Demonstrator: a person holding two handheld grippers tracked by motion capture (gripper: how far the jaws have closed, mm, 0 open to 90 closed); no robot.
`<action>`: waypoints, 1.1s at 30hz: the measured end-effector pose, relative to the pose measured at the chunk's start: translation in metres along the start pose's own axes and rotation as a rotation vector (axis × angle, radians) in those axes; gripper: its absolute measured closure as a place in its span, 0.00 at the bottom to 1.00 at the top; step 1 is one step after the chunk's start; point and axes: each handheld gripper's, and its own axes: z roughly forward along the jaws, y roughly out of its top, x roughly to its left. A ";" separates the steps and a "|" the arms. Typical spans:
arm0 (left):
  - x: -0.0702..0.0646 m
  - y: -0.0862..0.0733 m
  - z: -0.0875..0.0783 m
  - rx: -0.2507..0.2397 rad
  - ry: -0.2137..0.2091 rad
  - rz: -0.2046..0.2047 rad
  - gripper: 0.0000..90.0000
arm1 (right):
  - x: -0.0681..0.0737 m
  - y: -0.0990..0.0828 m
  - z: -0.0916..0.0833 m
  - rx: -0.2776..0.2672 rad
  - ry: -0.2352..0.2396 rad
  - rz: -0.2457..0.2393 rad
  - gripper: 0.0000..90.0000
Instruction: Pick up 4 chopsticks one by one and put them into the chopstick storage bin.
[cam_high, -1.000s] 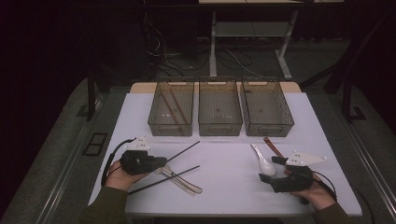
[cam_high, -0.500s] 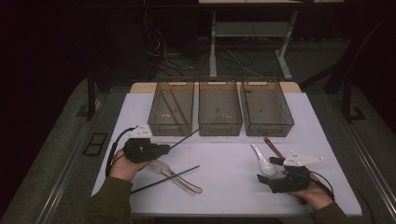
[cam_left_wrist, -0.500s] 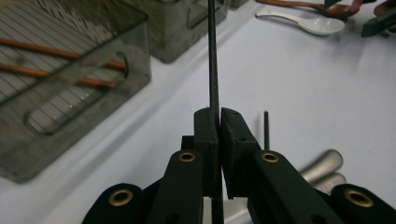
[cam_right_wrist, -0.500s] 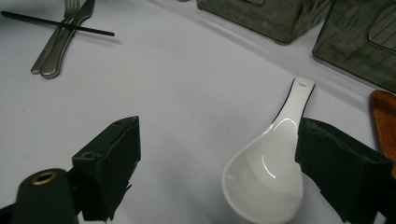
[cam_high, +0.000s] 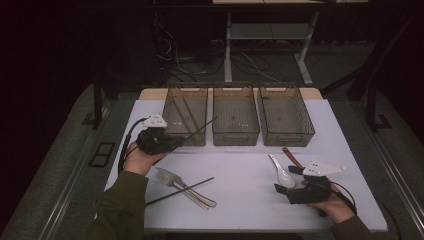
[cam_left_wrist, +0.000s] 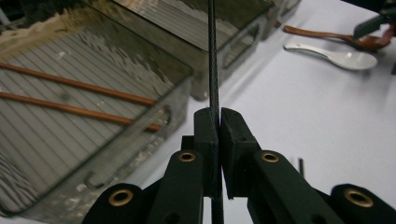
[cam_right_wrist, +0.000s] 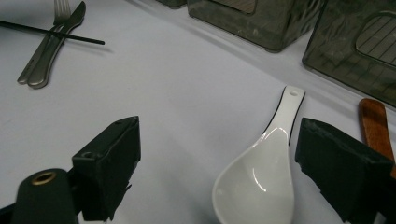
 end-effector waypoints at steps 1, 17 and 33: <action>0.003 0.002 0.001 -0.002 0.004 -0.002 0.94 | 0.000 0.001 0.001 -0.002 -0.001 -0.002 0.16; 0.041 0.035 0.015 -0.031 0.076 -0.047 0.94 | -0.003 0.002 0.005 0.005 -0.018 0.005 0.16; 0.081 0.050 0.042 -0.014 0.196 -0.137 0.94 | -0.003 0.001 0.005 0.008 -0.010 0.001 0.16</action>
